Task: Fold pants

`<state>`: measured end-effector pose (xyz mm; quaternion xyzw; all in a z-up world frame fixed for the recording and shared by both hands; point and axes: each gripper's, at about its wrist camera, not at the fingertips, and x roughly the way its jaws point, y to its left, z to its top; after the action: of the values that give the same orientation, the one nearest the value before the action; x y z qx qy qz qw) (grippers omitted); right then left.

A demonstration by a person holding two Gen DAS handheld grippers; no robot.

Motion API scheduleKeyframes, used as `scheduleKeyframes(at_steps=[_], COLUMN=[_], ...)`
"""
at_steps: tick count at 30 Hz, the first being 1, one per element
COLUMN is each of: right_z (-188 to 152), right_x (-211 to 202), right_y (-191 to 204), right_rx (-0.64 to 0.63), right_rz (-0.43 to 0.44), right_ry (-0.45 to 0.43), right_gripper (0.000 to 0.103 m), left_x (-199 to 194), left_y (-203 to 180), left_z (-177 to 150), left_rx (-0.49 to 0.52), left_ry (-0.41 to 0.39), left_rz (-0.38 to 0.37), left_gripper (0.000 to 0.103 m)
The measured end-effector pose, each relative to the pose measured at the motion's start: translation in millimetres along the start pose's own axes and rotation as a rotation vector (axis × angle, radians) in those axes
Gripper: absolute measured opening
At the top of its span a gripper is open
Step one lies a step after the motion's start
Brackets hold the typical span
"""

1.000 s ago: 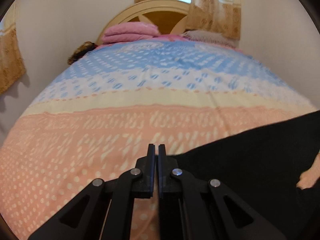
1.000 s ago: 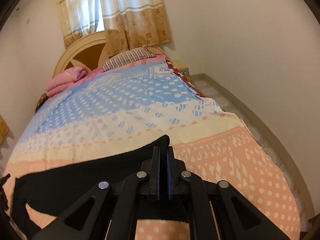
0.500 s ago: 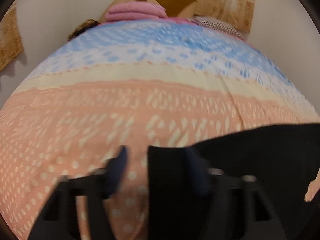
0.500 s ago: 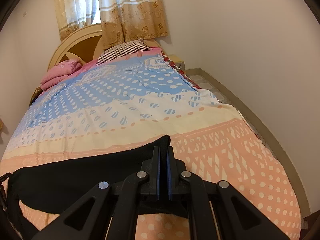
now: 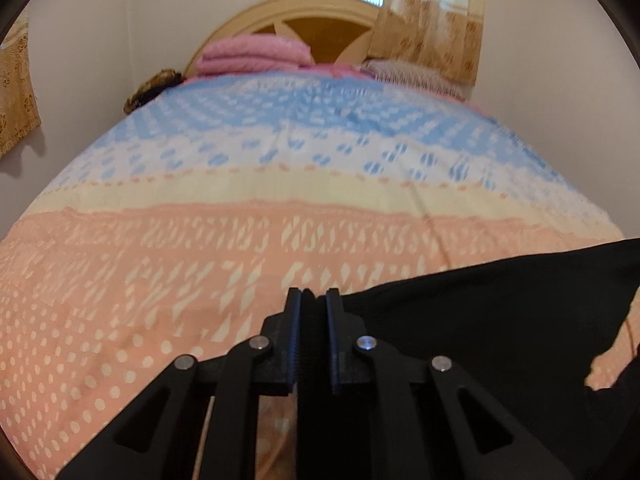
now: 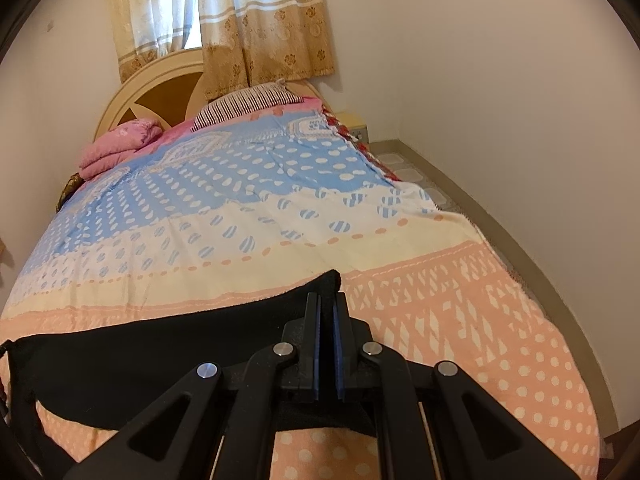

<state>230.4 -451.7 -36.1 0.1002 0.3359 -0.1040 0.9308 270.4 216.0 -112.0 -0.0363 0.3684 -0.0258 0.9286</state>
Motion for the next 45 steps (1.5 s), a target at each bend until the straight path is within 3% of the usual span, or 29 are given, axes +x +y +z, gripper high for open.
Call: scheduleKeyframes(at_steps=[8,18,26,30,32,35,37,38,39,41,43,45], right_z=[-19.2,-85.6,-133.6,-150.0,-157.4,-161.0,-158.0,-157.3,-155.7,-153.6,-154.5,-159.4], right_x=[-45.5,-109.6,-136.4,-138.2,-134.9,-142.7,-152.9,-157.0,-161.5,-167.3,-165.5,-155.4], right_y=[-23.8,-68.0,-92.6,-113.9,-126.8,-117.1,-98.5,-89.4,-74.4,-39.5,-4.9,36.3], right_rx=[0.068,0.165,0.226,0.29,0.33,0.268,0.215,0.19,0.147,0.075,0.004,-0.105], right_rz=[0.041,0.099,0.091,0.041,0.056,0.004,0.025,0.032,0.036,0.064,0.116,0.086], right_ry=[-0.099,-0.207,-0.208,-0.194,-0.152,-0.124,-0.122,-0.123,-0.118,-0.102,-0.084,-0.041], right_gripper=[0.005,0.005,0.005,0.0,0.0,0.001,0.001,0.009,0.037,0.08,0.081,0.08], left_x=[-54.5,-107.2,-118.7,-119.4,-115.7,-111.2,-110.3,-109.7,-109.3,-107.6,-107.9,-109.3], left_y=[15.1,22.4,24.7,28.8,27.5,25.5,23.9,23.7,22.5,21.7,20.9,21.6], left_z=[-10.5,-58.9,-107.8,-132.6,-141.4,-147.1,-148.0,-147.4,-145.6,-145.8,-144.2,-145.0], left_rx=[-0.068,-0.097,-0.11,-0.123,-0.106,-0.091,-0.086,-0.087,-0.083,-0.077,-0.08,-0.083], left_ry=[-0.139,-0.207,-0.19,-0.168,-0.147,-0.133,-0.135,-0.138,-0.14,-0.143,-0.148,-0.156], left_rz=[-0.142,-0.276,-0.323,-0.319,-0.296,-0.272,-0.266,-0.265,-0.26,-0.252,-0.253,-0.254], left_gripper=[0.012,0.012,0.012,0.012,0.012,0.012,0.012,0.012,0.012,0.012,0.012,0.012])
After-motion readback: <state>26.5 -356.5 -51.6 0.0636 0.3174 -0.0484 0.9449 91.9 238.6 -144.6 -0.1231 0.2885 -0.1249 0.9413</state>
